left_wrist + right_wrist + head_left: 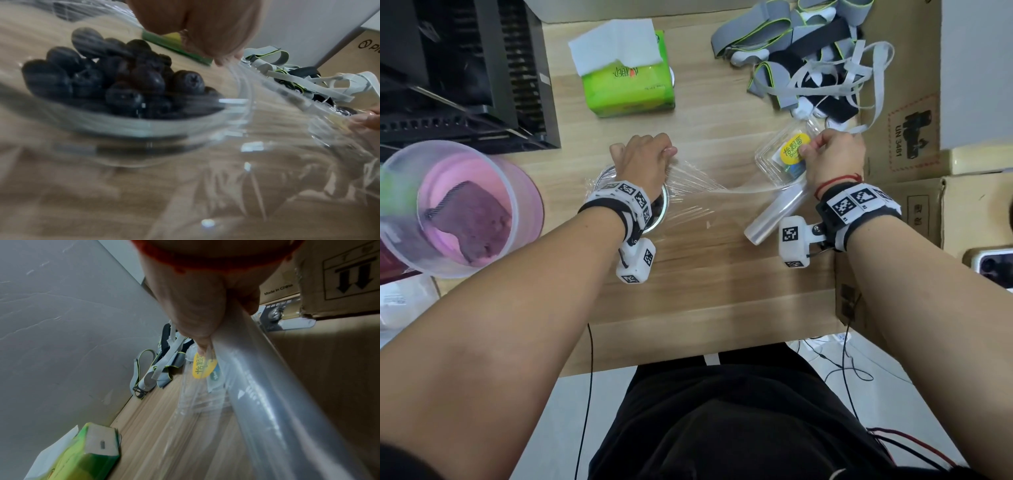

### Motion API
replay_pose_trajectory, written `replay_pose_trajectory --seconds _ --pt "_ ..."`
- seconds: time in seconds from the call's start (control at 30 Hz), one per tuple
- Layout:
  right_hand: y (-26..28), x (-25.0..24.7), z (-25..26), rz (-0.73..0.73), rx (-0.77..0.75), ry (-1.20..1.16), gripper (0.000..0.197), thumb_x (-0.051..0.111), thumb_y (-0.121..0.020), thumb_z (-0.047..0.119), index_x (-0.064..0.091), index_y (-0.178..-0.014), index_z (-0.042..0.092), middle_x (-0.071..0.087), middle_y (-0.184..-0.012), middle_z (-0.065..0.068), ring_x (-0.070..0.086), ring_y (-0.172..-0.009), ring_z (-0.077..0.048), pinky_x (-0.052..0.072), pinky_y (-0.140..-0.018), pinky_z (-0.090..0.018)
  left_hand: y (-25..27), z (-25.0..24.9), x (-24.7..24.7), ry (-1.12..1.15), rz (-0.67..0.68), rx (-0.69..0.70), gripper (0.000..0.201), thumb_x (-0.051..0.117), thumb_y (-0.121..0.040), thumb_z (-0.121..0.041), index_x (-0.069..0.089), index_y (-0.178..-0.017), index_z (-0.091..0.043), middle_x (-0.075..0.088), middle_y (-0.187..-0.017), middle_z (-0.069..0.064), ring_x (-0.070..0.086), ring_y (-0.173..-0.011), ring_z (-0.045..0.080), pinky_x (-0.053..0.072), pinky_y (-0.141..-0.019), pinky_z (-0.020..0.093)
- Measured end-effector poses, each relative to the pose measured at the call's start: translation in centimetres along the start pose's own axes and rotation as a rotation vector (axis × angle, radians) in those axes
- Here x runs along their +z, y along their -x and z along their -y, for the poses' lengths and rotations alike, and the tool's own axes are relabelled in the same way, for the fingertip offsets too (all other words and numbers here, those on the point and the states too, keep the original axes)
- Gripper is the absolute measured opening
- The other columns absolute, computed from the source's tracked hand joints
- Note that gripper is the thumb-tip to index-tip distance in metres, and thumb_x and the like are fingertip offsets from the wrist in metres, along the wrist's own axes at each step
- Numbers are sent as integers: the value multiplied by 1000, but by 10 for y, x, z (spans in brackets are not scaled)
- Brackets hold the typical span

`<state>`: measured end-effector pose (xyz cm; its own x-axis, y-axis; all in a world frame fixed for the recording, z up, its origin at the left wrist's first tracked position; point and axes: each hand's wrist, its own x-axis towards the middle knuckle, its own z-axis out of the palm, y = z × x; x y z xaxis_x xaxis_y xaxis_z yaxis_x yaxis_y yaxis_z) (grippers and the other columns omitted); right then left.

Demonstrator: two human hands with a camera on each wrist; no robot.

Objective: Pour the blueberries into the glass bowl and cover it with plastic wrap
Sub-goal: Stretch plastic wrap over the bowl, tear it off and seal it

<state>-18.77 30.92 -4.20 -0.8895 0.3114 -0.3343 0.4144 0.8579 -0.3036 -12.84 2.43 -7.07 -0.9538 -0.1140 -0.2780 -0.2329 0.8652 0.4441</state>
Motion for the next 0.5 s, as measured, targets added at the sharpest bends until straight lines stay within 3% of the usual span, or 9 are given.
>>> replay_pose_trajectory --seconds 0.1,0.2,0.3,0.4,0.5 --pt "3 2 0 -7 5 -13 11 68 -85 31 65 -78 23 66 -103 -9 62 -99 -25 53 -90 -37 4 6 -2 6 -16 -21 27 43 -104 -26 65 -97 -12 67 -93 12 54 -102 31 27 -89 44" --pt "4 -1 -5 -18 21 6 13 66 -88 29 70 -92 17 57 -115 -11 53 -91 -21 46 -88 -31 8 15 -5 -7 -28 -37 27 43 -104 -26 65 -97 -12 67 -94 12 54 -102 32 26 -90 44" --pt "4 -4 -5 -36 21 17 16 64 -89 29 71 -97 16 56 -122 -14 57 -104 -27 45 -91 -32 11 21 -7 -41 -29 -40 28 42 -105 -27 65 -99 -13 67 -94 12 54 -101 32 20 -82 40" --pt "6 -2 -4 -40 44 7 14 65 -90 29 71 -96 17 53 -126 -12 60 -100 -27 47 -91 -33 13 20 -7 -42 -14 -34 28 42 -105 -28 65 -99 -13 68 -95 13 54 -100 32 22 -84 41" --pt "10 2 -2 -36 6 1 9 66 -87 29 68 -86 21 57 -121 -11 60 -96 -25 50 -92 -35 14 20 -8 -48 -2 -24 29 40 -106 -29 65 -99 -14 69 -95 12 54 -100 32 25 -88 43"
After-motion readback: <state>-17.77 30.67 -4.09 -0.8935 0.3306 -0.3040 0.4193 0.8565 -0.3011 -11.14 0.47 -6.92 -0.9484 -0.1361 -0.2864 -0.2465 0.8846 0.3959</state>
